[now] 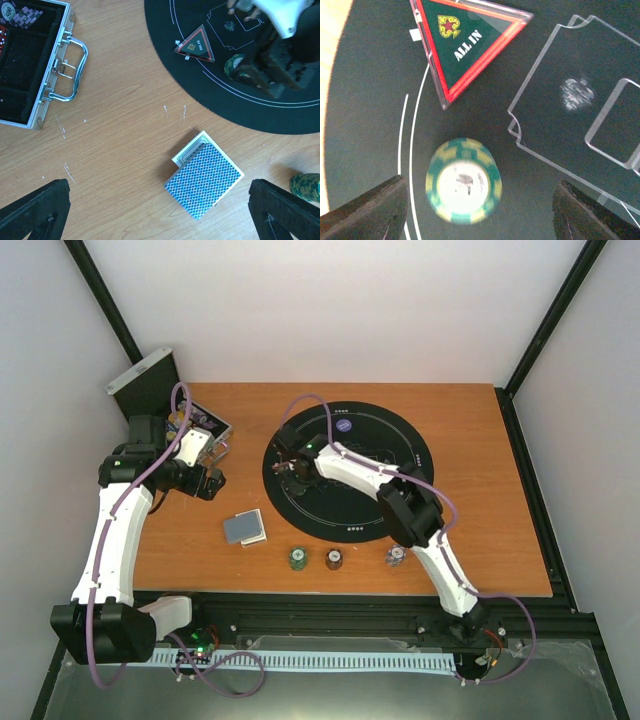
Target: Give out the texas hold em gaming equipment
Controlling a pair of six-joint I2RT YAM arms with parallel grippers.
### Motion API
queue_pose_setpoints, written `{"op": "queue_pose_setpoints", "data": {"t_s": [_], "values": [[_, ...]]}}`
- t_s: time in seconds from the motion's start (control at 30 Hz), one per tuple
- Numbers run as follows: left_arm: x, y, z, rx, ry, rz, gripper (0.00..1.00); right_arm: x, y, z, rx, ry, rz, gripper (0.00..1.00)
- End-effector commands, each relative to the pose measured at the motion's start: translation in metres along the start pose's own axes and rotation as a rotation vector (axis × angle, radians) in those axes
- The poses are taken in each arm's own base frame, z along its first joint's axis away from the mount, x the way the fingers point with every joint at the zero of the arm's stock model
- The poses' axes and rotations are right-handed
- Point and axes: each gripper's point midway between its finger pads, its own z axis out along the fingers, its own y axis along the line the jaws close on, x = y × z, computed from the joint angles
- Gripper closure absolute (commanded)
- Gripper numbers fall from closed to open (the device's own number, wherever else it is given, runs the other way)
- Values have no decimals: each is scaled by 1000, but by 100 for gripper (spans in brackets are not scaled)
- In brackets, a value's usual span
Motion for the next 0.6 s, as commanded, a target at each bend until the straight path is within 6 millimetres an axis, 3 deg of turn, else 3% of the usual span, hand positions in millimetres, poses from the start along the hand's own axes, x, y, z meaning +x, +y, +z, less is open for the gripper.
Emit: {"op": "queue_pose_setpoints", "data": {"t_s": [0.0,0.1,0.27,0.4,0.57], "values": [[-7,-1,-11,-1,-25,14,0,-11,9,-76,7,-120,-13,21],[-7,-1,-11,-2,-28,15,0,16,33,-96,10,-133,-43,18],[-10,-1,-12,1,-32,15,0,80,76,-105,-9,-91,-85,16],[-10,-2,-12,5,-32,12,0,119,94,-100,-41,-43,-87,15],[-10,-2,-13,4,-32,10,0,145,107,-87,-52,9,-115,15]]}}
